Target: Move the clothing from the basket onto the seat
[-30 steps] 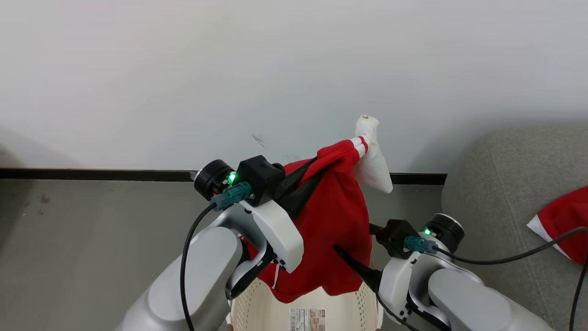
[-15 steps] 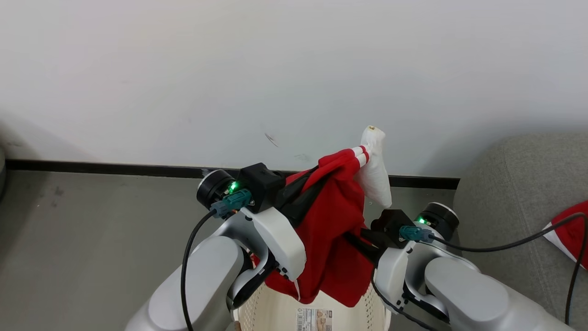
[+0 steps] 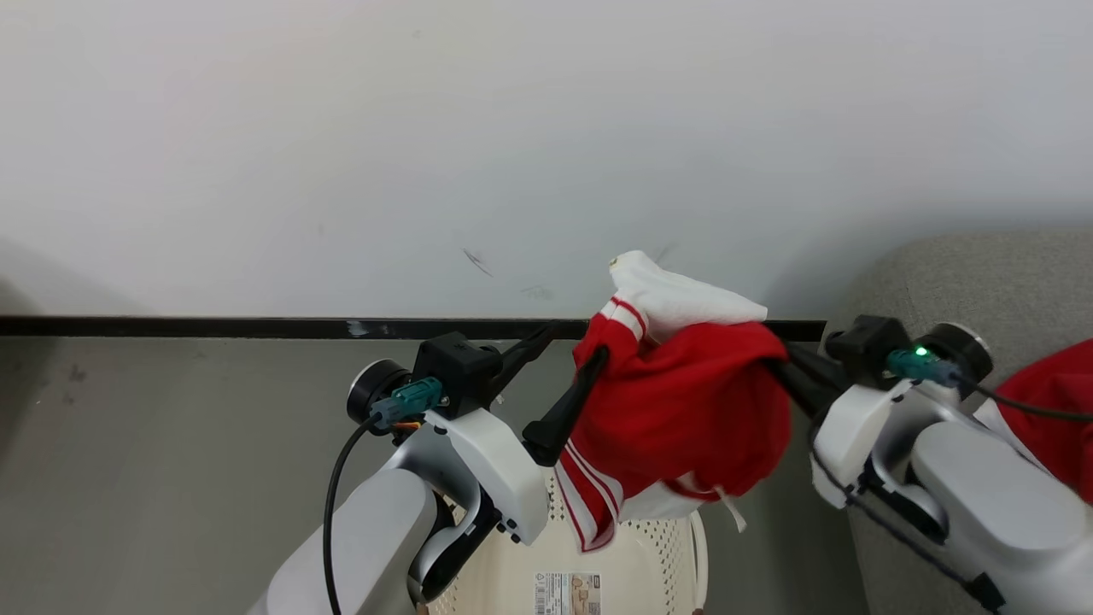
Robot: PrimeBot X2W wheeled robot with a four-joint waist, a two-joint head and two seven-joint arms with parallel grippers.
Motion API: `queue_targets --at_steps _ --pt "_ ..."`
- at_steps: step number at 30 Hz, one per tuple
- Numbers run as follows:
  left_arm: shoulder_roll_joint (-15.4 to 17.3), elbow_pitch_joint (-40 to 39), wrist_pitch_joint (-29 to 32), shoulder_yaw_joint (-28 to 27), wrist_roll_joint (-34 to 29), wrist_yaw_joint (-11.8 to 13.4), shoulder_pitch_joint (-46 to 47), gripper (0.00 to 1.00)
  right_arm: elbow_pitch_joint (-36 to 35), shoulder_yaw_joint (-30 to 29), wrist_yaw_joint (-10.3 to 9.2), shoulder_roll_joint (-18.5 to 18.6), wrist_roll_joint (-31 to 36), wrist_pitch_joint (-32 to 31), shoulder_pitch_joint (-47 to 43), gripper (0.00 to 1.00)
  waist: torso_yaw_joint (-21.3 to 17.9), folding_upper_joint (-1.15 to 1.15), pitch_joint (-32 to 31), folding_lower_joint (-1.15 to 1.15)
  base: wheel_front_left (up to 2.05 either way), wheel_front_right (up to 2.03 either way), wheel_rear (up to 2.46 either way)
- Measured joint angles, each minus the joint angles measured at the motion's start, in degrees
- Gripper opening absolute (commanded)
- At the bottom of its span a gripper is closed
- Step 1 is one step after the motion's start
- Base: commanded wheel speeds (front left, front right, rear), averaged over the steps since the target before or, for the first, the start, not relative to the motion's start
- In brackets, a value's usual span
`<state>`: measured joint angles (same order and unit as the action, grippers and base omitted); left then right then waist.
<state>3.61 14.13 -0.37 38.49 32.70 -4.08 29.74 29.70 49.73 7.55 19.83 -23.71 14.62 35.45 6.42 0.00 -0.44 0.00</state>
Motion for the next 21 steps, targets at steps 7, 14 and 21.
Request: queue_targets --at_steps 7,14,21 --pt "-0.19 0.38 -1.25 0.37 0.56 -0.01 -0.69 1.00 -2.15 -11.13 0.00 4.82 0.04 0.00 -0.82 0.00 -2.17 0.00 -0.04 0.00 0.00 0.00 0.00" --pt "-0.55 0.93 -2.86 1.71 0.56 -0.10 -1.05 1.00 -5.70 -23.50 0.00 8.60 1.87 0.00 -4.79 0.00 -5.35 0.00 -0.13 0.00 0.00 0.00 0.00" --pt "-0.97 1.74 -4.57 3.24 0.56 -0.19 -1.06 1.00 -8.78 -31.37 0.00 9.69 3.75 0.00 -10.23 0.00 -8.67 0.00 -0.27 0.00 0.00 0.00 0.00"
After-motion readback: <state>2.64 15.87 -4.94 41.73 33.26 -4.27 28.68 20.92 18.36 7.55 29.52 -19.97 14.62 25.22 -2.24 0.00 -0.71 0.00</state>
